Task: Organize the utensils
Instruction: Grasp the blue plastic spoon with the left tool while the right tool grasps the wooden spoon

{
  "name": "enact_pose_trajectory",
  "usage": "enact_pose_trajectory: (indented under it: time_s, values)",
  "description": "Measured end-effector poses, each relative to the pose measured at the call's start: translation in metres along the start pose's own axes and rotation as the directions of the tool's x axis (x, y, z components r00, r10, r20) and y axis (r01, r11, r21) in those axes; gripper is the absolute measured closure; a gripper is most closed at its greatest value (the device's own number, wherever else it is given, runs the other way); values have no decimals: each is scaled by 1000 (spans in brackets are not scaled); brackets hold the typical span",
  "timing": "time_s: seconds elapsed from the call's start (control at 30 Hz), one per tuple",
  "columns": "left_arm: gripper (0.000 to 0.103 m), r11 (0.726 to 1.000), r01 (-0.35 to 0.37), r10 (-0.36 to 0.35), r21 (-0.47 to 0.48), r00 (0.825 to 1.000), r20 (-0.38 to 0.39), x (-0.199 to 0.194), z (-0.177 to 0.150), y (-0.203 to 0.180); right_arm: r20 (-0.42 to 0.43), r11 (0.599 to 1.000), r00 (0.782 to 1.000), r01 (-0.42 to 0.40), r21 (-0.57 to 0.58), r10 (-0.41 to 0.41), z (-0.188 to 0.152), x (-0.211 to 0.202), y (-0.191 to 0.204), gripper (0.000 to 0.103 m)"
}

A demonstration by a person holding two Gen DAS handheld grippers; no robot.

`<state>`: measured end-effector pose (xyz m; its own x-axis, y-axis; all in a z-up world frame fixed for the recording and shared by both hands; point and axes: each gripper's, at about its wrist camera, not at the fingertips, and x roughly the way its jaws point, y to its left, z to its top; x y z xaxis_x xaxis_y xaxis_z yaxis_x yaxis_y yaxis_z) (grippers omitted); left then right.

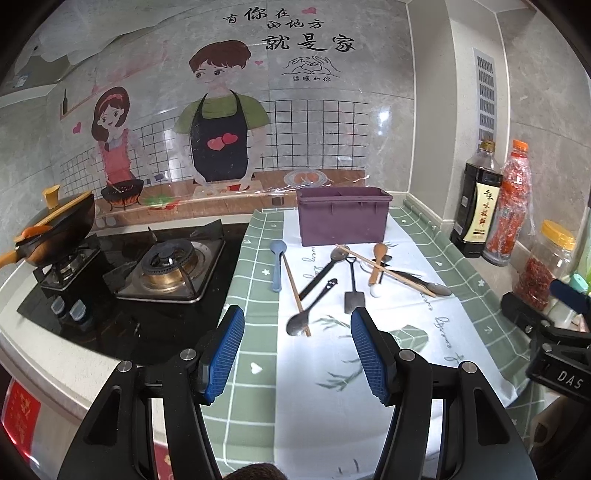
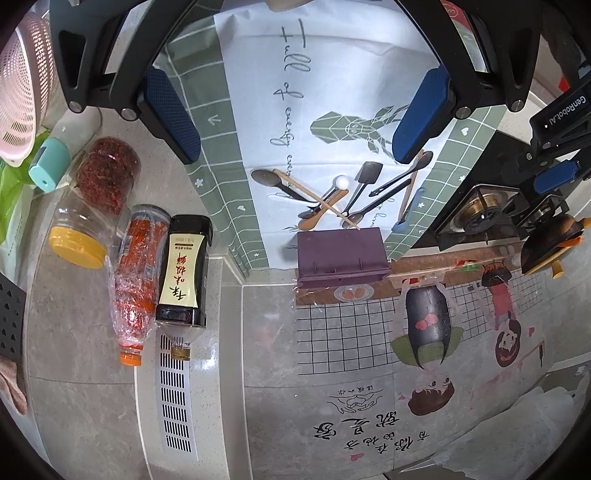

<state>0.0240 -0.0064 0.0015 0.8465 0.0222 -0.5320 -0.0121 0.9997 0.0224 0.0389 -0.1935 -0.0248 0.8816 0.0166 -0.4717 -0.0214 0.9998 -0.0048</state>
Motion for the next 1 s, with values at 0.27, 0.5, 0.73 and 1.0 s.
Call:
enact_pose_trajectory:
  time_s: [0.27,0.5,0.73,1.0]
  values:
    - [42,999,44,-44,-18,999,-4,46,46,11,65,998,997,52,-36,-50,37,35,0,0]
    - [42,980,196,-195,14,978,-72,103,110,10,-36,998,999,-1,-59,-1,80,108,-3,0]
    - [42,973,232,-231,-8,965,-128,173,158,40,-185,1000,983,-16,-14,13,97,190,-4,0]
    - [42,970,215,-234,-110,948,-215,262,140,103,-369,997,929,16,75,12,89,288,17,39]
